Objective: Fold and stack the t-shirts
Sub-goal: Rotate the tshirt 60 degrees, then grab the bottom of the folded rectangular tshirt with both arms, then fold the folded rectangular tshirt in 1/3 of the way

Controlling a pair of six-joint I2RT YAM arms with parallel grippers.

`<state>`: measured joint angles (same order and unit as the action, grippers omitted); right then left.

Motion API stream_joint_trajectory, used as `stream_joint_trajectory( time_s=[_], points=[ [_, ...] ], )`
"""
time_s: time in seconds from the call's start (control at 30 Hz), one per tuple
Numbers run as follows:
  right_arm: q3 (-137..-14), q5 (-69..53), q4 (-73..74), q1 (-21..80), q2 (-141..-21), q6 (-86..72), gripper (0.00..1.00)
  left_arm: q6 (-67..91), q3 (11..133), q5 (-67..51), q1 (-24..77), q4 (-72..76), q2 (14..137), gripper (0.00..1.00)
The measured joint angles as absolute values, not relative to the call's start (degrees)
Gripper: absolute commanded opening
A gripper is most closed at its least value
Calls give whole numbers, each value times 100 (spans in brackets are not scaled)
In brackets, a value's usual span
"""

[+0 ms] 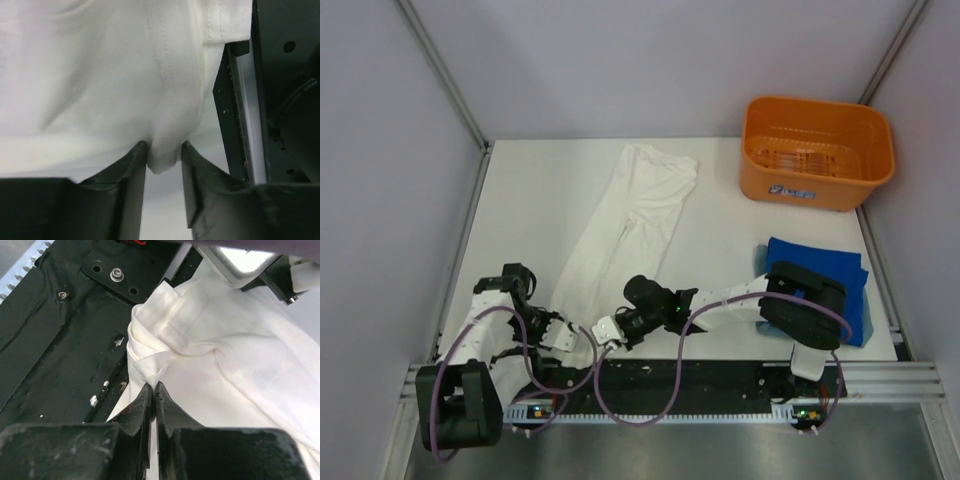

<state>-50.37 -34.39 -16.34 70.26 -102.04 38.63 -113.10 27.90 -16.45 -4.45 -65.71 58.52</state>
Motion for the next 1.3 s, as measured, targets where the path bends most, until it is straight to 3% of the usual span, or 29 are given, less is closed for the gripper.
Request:
stream_joint_trajectory(
  time_s=[0.07, 0.27, 0.47, 0.8, 1.03, 1.3],
  points=[
    [-5037, -3448, -1619, 7019, -10204, 3833, 0, -11338, 2786, -1581, -438, -6593, 5837, 0],
    [-4982, -3459, -1608, 6893, -10143, 3583, 0, -11378, 3072, -1605, -434, -6805, 5996, 0],
    [-4713, -3352, -1693, 6331, -9598, 3013, 0, -11268, 4589, -2611, -434, -7240, 6287, 0],
    [-4777, -2475, -1824, 5098, -9231, 2353, 0, -8967, 6390, -4038, -128, -6541, 7660, 0],
    [-5227, -2060, -1927, 4322, -9461, 2182, 0, -6820, 7500, -3896, 580, -5227, 9100, 0],
    [-5990, -1933, -1667, 3763, -10348, 1894, 0, -5487, 8602, -3229, 722, -4740, 10591, 0]
  ],
)
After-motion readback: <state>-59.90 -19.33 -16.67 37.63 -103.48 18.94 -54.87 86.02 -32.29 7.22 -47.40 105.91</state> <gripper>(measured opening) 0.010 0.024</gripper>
